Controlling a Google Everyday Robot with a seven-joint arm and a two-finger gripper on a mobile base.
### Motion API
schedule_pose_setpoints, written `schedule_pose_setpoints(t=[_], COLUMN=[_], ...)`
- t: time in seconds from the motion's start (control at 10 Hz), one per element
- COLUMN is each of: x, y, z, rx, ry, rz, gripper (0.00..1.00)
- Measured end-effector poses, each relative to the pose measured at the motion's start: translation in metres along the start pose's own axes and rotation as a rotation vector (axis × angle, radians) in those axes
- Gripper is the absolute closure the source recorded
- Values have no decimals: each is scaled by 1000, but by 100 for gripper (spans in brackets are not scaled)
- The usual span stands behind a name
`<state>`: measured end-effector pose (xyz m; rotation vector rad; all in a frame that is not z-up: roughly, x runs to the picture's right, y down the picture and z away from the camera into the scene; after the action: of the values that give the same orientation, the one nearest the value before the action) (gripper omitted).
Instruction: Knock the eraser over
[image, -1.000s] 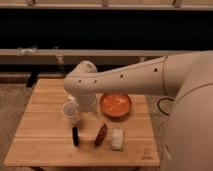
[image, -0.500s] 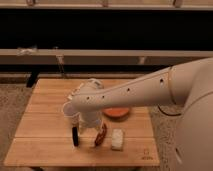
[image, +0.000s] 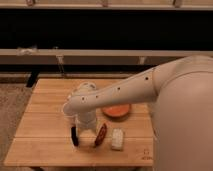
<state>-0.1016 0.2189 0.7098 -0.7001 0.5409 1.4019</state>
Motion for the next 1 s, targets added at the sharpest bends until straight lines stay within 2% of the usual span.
schedule_pose_setpoints(t=[0.2, 0.6, 1.0], x=[-4, -2, -8], y=[23, 52, 58], z=[-6, -14, -23], rx=[-15, -61, -89], ry=[-4, 5, -11], rz=[-38, -99, -107], gripper=[35, 35, 35])
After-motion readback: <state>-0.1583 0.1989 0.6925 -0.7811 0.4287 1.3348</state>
